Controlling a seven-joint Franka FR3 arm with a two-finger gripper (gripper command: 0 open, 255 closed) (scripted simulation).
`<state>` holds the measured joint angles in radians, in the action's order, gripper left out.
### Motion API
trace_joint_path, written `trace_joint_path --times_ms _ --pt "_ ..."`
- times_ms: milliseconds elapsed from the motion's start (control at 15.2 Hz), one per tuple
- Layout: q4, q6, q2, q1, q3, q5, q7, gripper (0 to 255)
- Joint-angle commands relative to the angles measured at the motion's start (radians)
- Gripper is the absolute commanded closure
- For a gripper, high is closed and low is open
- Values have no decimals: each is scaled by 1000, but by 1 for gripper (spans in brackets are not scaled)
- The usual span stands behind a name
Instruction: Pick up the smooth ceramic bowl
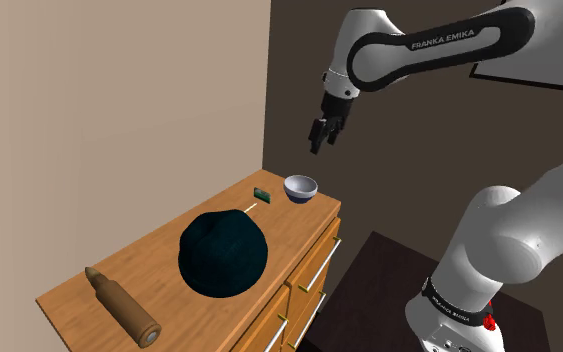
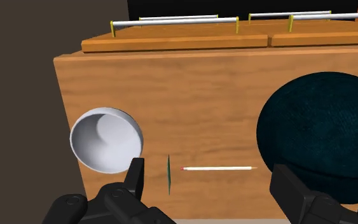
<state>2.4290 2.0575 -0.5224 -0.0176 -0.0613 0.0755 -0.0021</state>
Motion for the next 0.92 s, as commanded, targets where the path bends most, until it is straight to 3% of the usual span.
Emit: trace_joint_path --times_ms 0,858 --pt "15 70 55 -5 -14 5 -13 0" --pt "-96 415 522 -29 -98 -39 -140 0"
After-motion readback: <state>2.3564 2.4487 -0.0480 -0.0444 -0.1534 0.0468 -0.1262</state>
